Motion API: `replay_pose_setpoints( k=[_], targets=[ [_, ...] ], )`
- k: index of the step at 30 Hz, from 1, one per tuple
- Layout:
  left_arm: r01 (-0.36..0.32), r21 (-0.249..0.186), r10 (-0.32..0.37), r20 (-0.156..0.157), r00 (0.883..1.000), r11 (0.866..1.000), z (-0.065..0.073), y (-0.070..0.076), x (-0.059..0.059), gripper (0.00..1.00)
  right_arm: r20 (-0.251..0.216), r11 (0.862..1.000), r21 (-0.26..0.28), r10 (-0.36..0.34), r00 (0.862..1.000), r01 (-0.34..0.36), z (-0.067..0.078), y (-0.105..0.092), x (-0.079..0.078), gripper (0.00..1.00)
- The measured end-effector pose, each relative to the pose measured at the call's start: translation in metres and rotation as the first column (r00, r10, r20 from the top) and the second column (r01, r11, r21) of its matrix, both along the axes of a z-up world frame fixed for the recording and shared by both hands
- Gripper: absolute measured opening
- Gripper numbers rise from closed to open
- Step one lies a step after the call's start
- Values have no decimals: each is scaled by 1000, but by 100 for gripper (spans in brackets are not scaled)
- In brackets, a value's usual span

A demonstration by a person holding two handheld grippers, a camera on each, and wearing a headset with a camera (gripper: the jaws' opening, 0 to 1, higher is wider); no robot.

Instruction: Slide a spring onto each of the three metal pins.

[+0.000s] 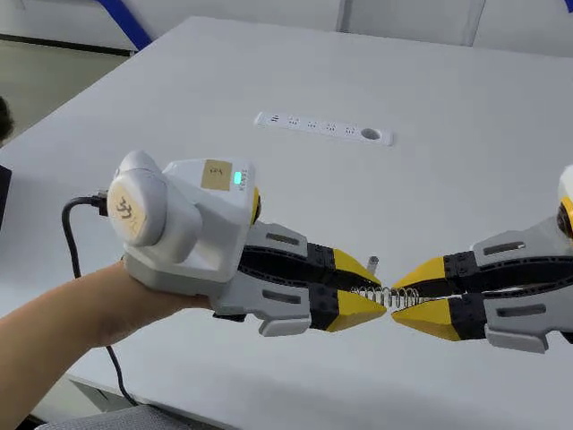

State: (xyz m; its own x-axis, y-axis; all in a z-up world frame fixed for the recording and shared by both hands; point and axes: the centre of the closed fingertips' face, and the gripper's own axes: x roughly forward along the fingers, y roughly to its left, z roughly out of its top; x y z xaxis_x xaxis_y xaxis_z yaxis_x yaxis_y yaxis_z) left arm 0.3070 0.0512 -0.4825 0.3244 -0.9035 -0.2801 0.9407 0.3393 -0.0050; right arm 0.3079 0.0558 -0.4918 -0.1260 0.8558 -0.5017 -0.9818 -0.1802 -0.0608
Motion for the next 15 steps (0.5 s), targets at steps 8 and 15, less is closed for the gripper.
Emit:
replay_pose_setpoints(
  k=[8, 15],
  targets=[
    [17, 7, -17, 9, 1000, 1000, 2, -1, -2, 10, -24, 999, 24, 22, 999, -22, 9, 2, -3, 11],
    [26, 3, -26, 14, 1000, 1000, 4, -1, -2, 10, -64, 997, 74, 29, 998, -25, 23, 5, -6, 11]
  ],
)
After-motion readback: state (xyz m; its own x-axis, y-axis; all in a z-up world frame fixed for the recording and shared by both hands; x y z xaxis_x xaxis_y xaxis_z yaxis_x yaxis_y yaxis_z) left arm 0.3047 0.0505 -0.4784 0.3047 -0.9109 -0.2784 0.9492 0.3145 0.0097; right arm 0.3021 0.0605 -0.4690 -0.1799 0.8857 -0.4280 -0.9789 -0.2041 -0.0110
